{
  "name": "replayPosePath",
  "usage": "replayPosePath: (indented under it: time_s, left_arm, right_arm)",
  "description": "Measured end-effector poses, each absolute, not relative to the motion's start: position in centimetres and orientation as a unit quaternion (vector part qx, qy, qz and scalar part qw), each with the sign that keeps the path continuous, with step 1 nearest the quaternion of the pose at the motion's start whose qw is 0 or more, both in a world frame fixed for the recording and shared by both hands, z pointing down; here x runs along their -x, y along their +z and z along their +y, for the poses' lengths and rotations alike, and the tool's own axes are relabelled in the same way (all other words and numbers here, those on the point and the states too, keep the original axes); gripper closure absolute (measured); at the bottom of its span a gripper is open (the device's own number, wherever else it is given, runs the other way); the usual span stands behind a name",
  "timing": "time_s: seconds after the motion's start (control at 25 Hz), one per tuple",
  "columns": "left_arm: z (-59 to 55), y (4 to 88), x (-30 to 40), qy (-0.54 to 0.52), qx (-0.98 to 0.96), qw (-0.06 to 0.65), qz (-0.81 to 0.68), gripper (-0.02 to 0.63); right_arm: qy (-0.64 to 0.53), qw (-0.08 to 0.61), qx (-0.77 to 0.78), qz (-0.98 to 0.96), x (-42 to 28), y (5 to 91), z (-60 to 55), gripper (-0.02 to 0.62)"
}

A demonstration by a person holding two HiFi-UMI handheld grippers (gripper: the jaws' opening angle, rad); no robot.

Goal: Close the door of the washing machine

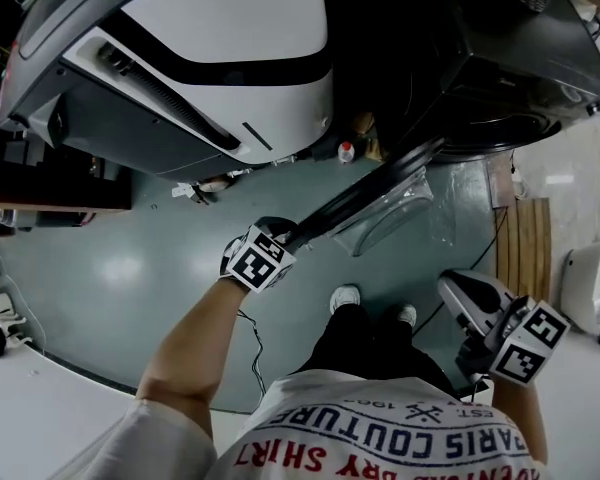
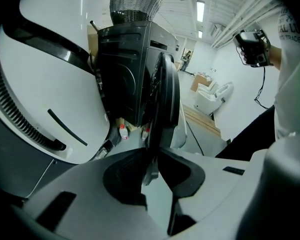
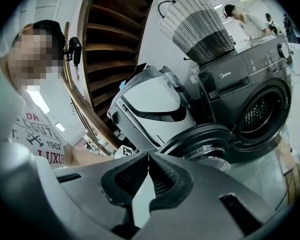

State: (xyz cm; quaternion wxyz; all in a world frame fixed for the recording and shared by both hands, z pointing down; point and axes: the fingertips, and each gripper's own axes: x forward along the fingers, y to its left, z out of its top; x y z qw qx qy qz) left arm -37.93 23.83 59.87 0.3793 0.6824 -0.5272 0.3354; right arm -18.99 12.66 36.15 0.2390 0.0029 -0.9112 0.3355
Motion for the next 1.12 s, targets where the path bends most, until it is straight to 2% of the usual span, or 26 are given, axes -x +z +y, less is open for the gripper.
replayPosePath:
  time_s: [0.56,1.12]
  left_arm:
    - [25.1,60.0,32.0,0.345,-0.65,0.409,-0.54,0.52]
    - [24.7,60.3,20.6,0.326,-0.625,0.457,-0.542,0.511]
  right_arm:
    - [0.346,0.223,-0.016,-0.911,12.6,36.4,11.6,0.572]
    - [0.354,0.218,-0.009,-0.91,3.1,37.3,9.0,0.572]
